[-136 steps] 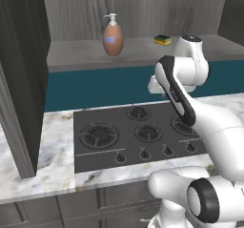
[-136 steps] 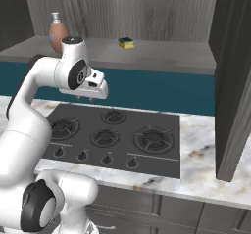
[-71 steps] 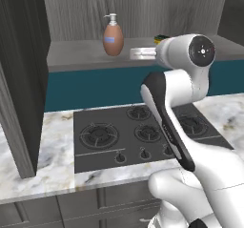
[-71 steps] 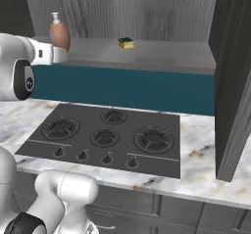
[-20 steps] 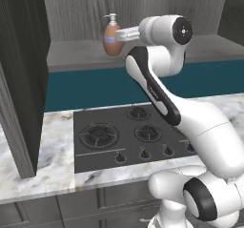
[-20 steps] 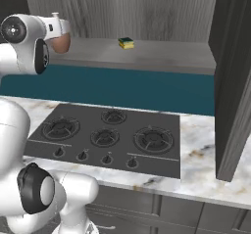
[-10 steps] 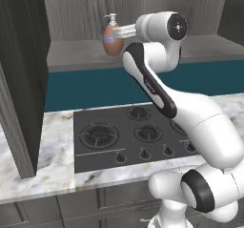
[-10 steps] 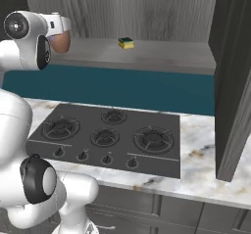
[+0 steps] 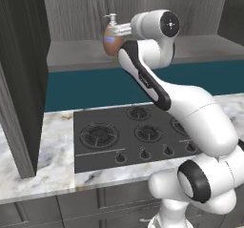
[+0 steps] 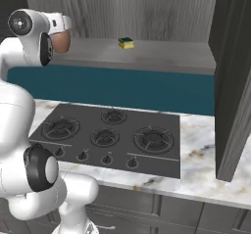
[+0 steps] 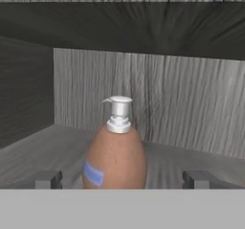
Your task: Locate and retrieve the soap dispenser and sponge from the cabinet. Place them next to the sink.
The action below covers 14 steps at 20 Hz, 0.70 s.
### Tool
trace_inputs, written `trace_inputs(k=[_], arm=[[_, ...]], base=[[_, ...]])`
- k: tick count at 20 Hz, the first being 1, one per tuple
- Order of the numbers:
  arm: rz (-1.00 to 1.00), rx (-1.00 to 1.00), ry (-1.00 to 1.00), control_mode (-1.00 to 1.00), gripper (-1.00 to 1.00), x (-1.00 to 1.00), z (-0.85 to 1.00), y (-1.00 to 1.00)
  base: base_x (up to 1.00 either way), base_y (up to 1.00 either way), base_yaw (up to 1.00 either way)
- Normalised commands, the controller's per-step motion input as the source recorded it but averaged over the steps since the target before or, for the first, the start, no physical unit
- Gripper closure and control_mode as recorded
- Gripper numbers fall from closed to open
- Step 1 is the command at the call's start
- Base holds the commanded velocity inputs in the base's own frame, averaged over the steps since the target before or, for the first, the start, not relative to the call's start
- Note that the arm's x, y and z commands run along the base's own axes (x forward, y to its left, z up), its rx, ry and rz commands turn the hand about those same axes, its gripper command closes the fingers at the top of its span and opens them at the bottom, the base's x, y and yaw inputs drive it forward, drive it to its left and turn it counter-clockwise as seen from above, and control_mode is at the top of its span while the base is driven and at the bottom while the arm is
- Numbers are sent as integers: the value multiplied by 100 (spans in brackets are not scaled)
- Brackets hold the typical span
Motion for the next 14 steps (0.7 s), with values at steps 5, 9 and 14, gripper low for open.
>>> trace_inputs(k=[5,9,14], arm=[[0,0,3,-100,-100,20,0,4],[0,0,2,-100,-100,18,0,9],[0,0,0,-100,-100,21,0,10]], base=[[0,0,0],[0,0,0],[0,0,0]])
